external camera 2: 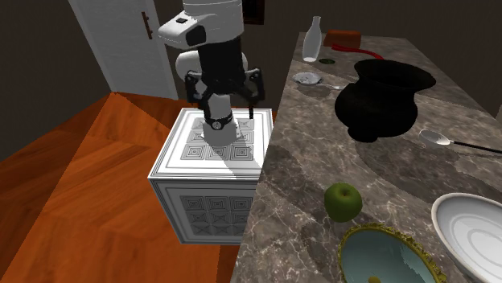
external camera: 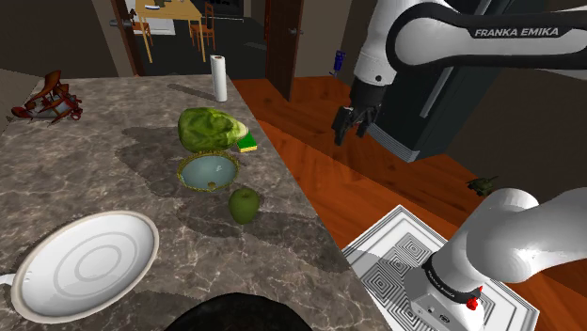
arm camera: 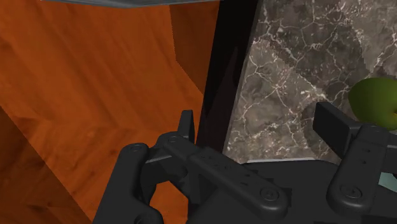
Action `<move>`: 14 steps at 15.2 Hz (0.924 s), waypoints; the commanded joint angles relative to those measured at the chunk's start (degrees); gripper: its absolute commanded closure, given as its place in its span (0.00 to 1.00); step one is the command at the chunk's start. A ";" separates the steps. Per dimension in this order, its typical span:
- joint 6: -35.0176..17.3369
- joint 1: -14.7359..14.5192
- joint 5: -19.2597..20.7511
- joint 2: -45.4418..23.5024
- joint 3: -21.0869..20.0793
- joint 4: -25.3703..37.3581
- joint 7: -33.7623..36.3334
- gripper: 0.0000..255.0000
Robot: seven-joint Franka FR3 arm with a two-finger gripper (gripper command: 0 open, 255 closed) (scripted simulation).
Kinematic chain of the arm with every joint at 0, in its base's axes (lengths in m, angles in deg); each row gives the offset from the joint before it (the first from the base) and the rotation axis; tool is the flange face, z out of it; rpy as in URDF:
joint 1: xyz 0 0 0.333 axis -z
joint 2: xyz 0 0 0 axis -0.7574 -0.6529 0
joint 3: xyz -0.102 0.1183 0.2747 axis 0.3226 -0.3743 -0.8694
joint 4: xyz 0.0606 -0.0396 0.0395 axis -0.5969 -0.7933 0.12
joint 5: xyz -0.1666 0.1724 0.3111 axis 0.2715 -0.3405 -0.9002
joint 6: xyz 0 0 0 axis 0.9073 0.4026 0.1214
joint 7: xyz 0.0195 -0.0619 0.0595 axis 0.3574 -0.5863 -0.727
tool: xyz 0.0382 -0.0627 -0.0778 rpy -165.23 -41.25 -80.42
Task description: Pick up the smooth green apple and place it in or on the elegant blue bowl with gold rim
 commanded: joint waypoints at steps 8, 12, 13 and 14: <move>-7.31 -3.74 -2.74 -14.57 -7.26 5.25 6.88 0.00; -9.88 -5.27 -2.72 -21.75 -10.17 9.01 10.13 0.00; -10.44 -5.66 -2.58 -23.61 -10.85 10.09 10.97 0.00; -10.97 -6.06 -2.38 -25.50 -11.50 11.23 11.82 0.00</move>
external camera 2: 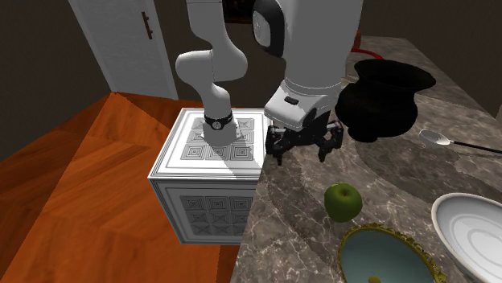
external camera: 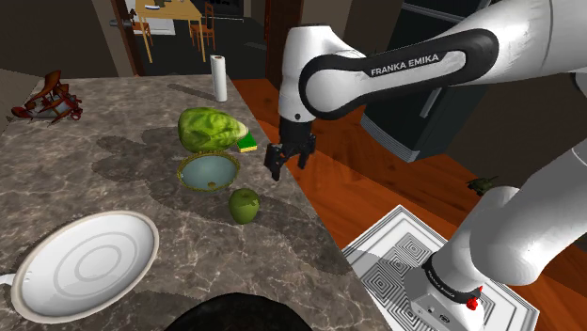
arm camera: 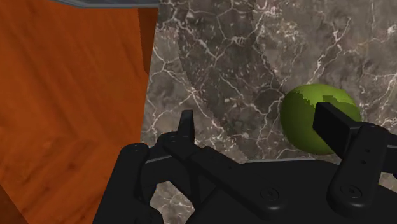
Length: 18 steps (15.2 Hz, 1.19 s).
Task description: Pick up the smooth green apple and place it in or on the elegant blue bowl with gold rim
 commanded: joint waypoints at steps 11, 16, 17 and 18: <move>-5.35 -4.78 3.55 -18.35 -4.49 10.74 7.98 0.00; -8.68 -5.15 3.96 -19.83 -4.52 8.87 8.28 0.00; -8.68 -5.15 3.96 -19.84 -4.52 8.88 8.29 0.00; -8.68 -5.15 3.96 -19.84 -4.52 8.88 8.29 0.00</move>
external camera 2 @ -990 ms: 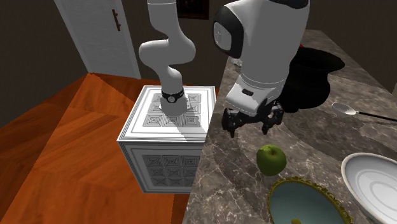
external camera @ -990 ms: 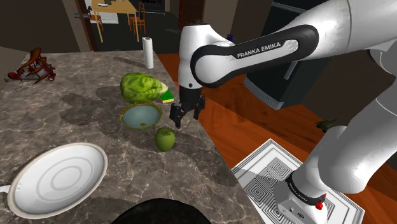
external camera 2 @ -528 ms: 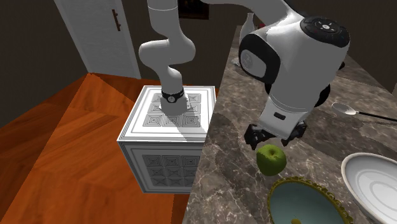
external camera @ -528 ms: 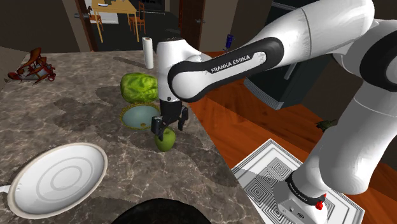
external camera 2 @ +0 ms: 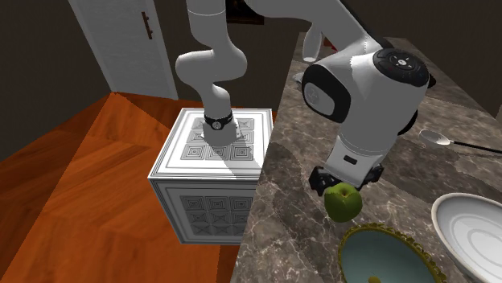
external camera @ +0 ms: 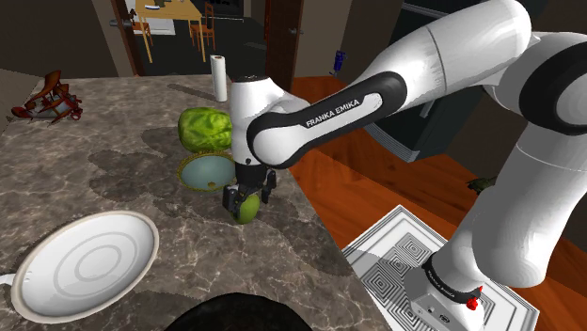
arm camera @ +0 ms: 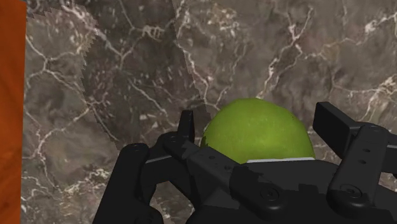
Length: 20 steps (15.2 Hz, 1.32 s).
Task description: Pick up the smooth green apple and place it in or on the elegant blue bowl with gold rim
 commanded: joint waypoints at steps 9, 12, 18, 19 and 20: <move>-0.15 -0.01 0.03 -0.08 0.00 -0.06 0.01 1.00; -0.17 -0.02 0.03 -0.09 0.01 -0.07 0.01 1.00; 1.24 0.09 -0.23 0.75 -0.06 0.54 -0.03 1.00; 1.94 0.13 -0.34 1.14 -0.09 0.88 -0.04 1.00; 2.65 0.18 -0.46 1.52 -0.11 1.22 -0.05 1.00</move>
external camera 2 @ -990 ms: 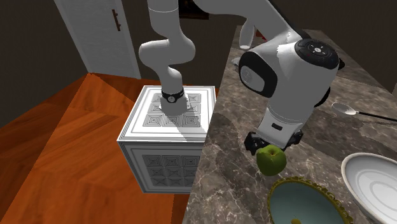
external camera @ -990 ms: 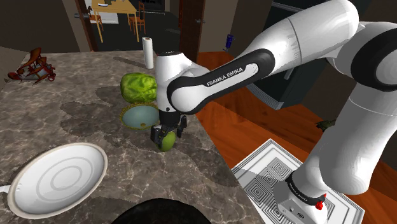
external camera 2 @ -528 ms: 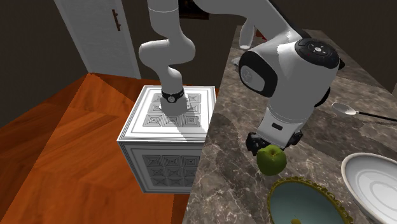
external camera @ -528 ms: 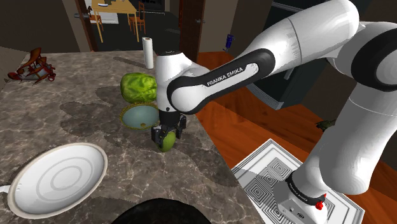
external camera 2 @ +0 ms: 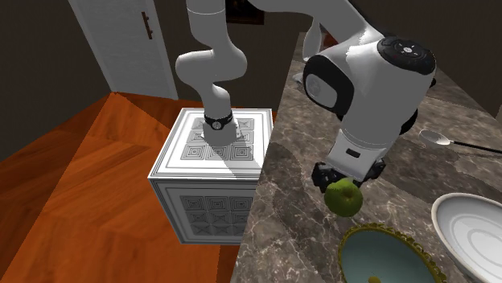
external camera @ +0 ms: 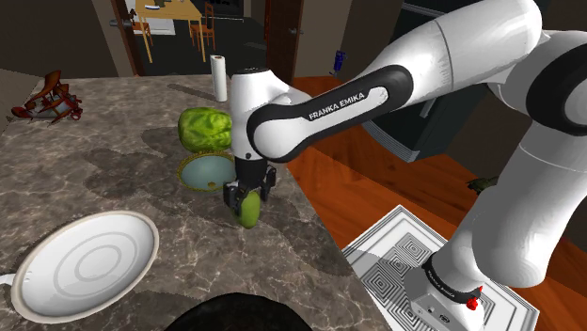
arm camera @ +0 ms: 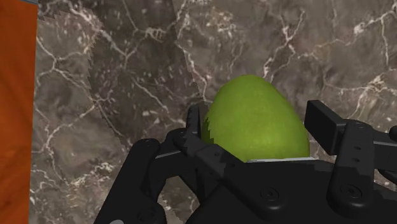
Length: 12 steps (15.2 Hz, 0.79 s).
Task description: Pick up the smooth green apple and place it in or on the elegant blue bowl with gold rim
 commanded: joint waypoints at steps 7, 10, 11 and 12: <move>5.71 0.32 -0.76 2.67 -0.11 3.15 0.00 1.00; 7.86 0.41 -0.98 3.53 -0.12 4.50 0.05 1.00; 8.59 0.44 -1.05 3.79 -0.13 4.98 0.08 1.00; 9.31 0.46 -1.11 4.03 -0.13 5.47 0.10 1.00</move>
